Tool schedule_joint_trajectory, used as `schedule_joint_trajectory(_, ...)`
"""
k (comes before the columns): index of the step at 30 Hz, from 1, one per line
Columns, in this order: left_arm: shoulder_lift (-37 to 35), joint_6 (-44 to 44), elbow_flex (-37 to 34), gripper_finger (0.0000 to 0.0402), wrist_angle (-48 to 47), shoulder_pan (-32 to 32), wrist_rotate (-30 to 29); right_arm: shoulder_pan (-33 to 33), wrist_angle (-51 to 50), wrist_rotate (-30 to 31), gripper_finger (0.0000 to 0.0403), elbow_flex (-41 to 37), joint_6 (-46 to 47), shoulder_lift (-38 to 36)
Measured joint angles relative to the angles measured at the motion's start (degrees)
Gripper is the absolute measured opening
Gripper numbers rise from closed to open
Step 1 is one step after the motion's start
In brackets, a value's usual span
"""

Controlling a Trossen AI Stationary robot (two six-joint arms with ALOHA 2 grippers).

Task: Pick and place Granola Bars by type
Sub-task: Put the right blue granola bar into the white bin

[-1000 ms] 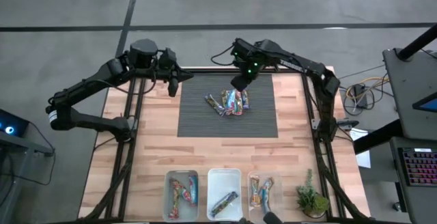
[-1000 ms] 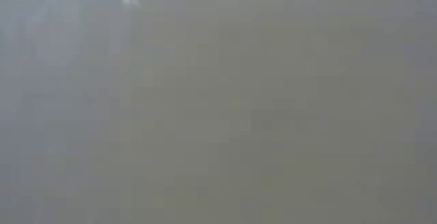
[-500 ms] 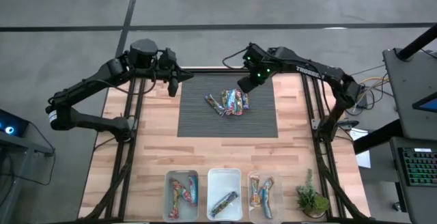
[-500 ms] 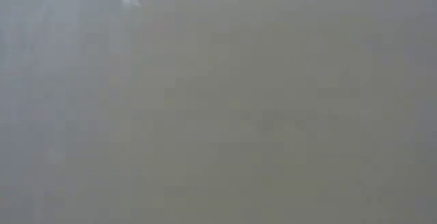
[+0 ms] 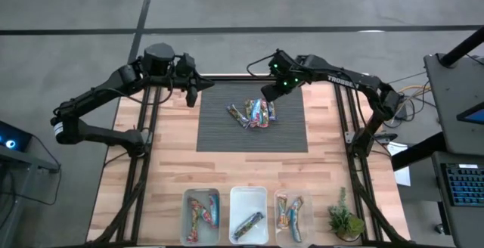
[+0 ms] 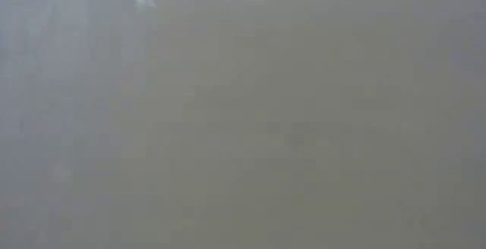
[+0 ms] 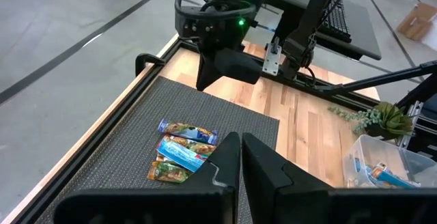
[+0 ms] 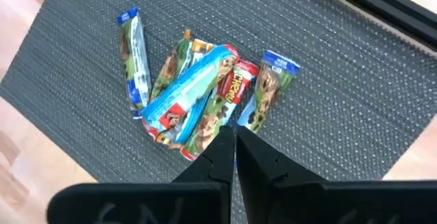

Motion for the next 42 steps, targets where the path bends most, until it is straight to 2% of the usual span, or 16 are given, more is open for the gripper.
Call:
schedule_joint_trajectory(6,0.0,0.0,0.0,0.0000,0.0,0.0,0.0,0.0,0.3,0.2,0.0036,-0.3,0.9,0.0)
schedule_joint_trajectory(18,0.0,-1.0,0.0,0.0000,0.0,0.0,0.0,0.0,3.1,1.7,0.0171,-3.2,4.6,0.1)
schedule_joint_trajectory(27,0.0,-1.2,0.0,0.0000,0.0,0.0,0.0,0.0,4.2,1.7,0.0245,-5.3,5.6,0.1)
schedule_joint_trajectory(34,0.0,-2.4,0.0,0.0000,0.0,0.0,0.0,0.1,6.8,1.7,0.0280,-7.9,7.0,0.2)
schedule_joint_trajectory(42,0.0,-2.4,0.0,0.0000,0.0,0.0,0.0,0.6,8.6,1.5,0.0295,-9.3,7.0,0.2)
